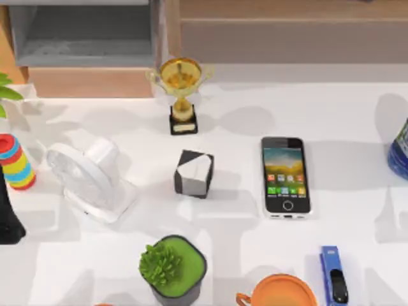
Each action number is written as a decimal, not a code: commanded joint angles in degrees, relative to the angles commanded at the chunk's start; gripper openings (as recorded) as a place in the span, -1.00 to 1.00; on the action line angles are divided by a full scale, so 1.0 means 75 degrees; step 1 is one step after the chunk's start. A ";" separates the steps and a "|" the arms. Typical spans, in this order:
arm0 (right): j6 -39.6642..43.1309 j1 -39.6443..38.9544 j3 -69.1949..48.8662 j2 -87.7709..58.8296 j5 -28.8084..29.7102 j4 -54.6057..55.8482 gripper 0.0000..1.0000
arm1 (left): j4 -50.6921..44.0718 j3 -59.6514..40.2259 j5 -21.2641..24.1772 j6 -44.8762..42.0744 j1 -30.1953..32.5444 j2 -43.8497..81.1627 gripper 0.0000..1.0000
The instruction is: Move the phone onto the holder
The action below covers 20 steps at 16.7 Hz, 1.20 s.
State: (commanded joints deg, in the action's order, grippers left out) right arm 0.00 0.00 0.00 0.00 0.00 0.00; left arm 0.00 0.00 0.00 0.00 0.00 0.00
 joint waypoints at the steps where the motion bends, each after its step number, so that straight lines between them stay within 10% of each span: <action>1: 0.0000 0.0000 0.0000 0.0000 0.0000 0.0000 1.00 | 0.0000 0.0000 0.0000 0.0000 0.0000 0.0000 1.00; 9: -0.0699 -0.0581 -0.1993 -0.2242 0.0032 -0.1605 1.00 | 0.0000 0.0000 0.0000 0.0000 0.0000 0.0000 1.00; 20: -0.2766 -0.2732 -0.9216 -1.1418 -0.0069 -0.6089 1.00 | 0.0000 0.0000 0.0000 0.0000 0.0000 0.0000 1.00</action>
State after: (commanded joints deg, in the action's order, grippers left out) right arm -20.75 -20.49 -69.12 -85.64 -0.52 -45.67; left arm 0.00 0.00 0.00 0.00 0.00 0.00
